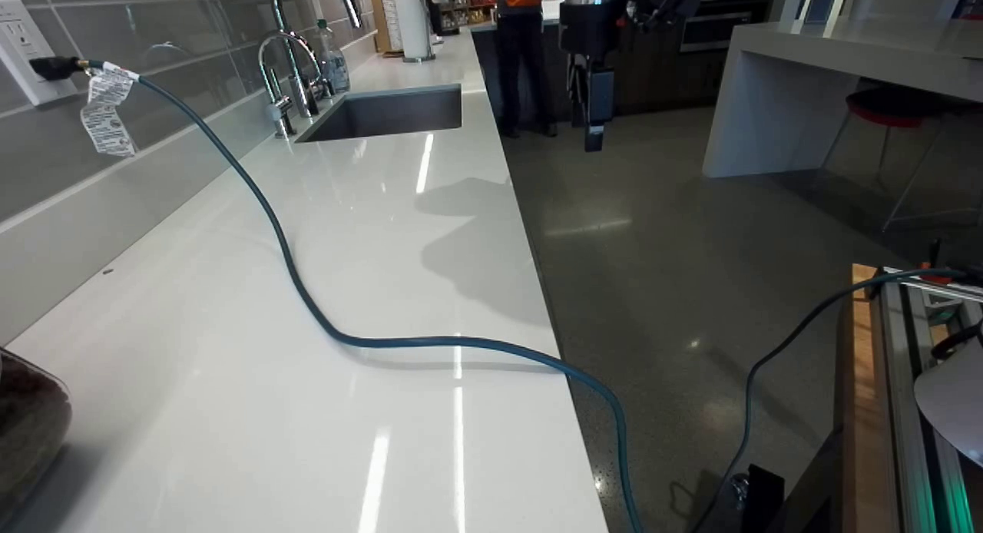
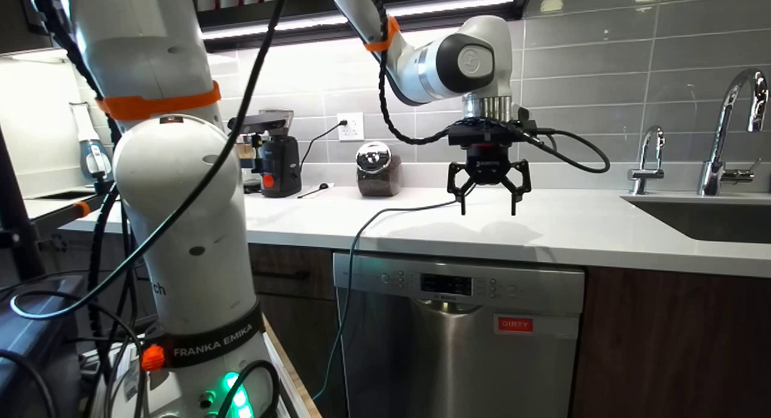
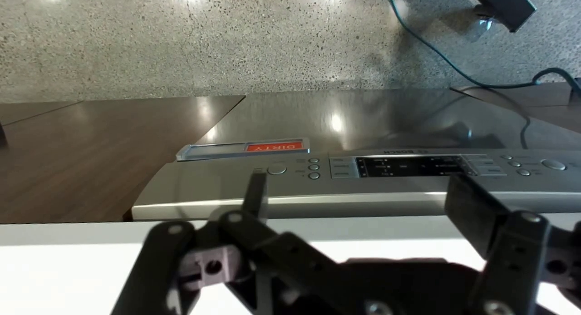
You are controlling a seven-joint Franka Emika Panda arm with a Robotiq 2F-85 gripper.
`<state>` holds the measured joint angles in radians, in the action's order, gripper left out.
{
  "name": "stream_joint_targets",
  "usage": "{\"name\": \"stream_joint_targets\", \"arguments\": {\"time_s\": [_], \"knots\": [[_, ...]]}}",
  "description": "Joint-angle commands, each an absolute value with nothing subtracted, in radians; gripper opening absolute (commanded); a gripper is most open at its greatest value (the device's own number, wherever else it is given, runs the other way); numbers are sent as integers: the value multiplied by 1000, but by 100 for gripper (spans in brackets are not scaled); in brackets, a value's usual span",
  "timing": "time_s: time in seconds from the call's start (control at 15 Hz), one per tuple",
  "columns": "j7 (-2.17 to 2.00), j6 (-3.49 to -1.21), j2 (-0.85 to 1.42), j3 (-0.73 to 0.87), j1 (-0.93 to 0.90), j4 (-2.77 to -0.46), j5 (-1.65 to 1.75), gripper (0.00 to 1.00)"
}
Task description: Press a button on the dishwasher
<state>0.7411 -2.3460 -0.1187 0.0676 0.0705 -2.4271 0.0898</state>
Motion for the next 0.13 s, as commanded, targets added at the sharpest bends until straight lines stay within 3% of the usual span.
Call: {"name": "stream_joint_targets", "arguments": {"time_s": [0.0,0.07], "knots": [[739,-2344,-119,78,59,-2427,92,100],[739,-2344,-120,78,59,-2427,92,100]]}}
